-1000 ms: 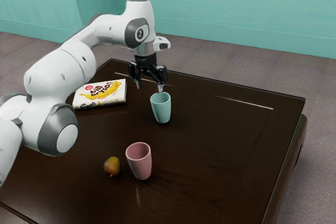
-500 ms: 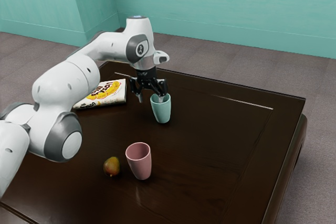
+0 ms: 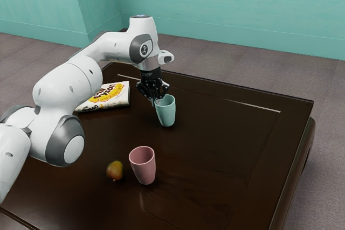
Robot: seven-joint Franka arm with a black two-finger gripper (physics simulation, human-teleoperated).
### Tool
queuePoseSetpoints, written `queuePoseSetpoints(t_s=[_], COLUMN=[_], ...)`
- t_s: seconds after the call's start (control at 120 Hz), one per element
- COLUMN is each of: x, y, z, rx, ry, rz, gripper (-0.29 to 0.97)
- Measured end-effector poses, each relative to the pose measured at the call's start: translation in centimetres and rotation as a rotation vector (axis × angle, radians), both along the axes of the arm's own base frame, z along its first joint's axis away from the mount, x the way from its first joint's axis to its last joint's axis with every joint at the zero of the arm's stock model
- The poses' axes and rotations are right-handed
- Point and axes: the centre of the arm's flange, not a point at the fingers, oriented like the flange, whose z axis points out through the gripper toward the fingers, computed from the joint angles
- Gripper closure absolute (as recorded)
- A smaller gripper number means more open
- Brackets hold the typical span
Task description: Place the left cup onto the right cup
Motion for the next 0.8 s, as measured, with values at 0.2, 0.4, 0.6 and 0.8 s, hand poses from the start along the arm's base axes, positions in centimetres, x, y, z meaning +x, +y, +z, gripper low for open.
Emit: queuePoseSetpoints(t_s=[0.2, 0.4, 0.6, 0.8], x=[-0.1, -1.9, -5.3, -10.5], y=[-0.1, -0.1, -1.2, -1.5], z=[3.3, 10.8, 14.5, 16.3], rx=[0.005, 0.005, -0.003, -0.027], ry=[-0.035, -0.073, -0.042, -0.033], rz=[0.005, 0.013, 0.012, 0.026], gripper=[0.76, 0.78, 0.78, 0.79])
